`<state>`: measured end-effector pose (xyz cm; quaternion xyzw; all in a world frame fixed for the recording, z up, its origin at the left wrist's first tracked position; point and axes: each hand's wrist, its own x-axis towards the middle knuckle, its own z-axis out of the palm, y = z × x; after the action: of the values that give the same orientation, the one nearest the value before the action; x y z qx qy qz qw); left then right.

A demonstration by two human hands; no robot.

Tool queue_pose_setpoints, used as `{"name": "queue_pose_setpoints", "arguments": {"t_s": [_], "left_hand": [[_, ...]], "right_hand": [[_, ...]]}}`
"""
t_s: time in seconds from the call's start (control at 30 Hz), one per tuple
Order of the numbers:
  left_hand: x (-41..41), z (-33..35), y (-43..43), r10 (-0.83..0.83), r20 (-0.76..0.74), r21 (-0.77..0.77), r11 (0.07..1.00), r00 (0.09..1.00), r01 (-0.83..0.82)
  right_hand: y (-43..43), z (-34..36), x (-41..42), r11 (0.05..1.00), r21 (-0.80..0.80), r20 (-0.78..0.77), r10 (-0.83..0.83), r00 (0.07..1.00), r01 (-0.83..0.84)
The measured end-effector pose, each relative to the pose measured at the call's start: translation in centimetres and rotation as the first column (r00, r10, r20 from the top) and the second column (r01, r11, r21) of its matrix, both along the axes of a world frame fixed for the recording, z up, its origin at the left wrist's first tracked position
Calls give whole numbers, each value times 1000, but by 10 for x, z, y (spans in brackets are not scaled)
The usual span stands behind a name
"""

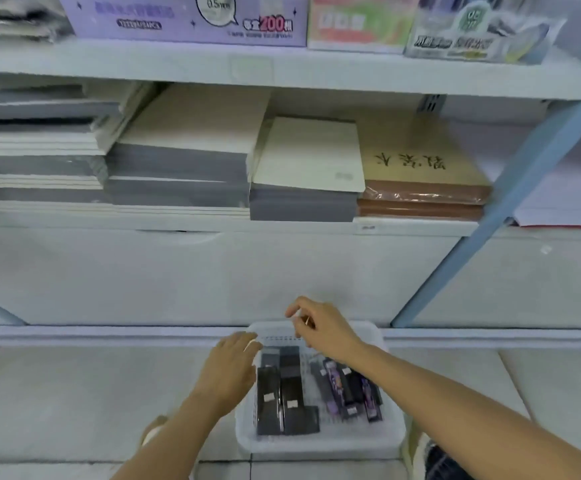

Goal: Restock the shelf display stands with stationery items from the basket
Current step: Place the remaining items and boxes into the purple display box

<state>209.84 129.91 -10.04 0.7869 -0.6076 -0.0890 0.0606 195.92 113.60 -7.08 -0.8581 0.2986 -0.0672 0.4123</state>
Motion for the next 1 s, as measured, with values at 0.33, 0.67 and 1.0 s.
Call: {"name": "queue_pose_setpoints", "arguments": {"t_s": [0.33, 0.67, 1.0], "left_hand": [[-13, -66, 25, 44, 11, 153, 987, 999, -45], [-15, -86, 23, 83, 5, -24, 996, 997, -83], [-17, -81, 17, 189, -155, -75, 976, 970, -202]], "right_hand": [[33, -135, -12, 769, 505, -428, -171, 887, 392], [43, -159, -4, 601, 532, -439, -406, 801, 596], [28, -141, -7, 629, 635, -339, -296, 893, 450]]}}
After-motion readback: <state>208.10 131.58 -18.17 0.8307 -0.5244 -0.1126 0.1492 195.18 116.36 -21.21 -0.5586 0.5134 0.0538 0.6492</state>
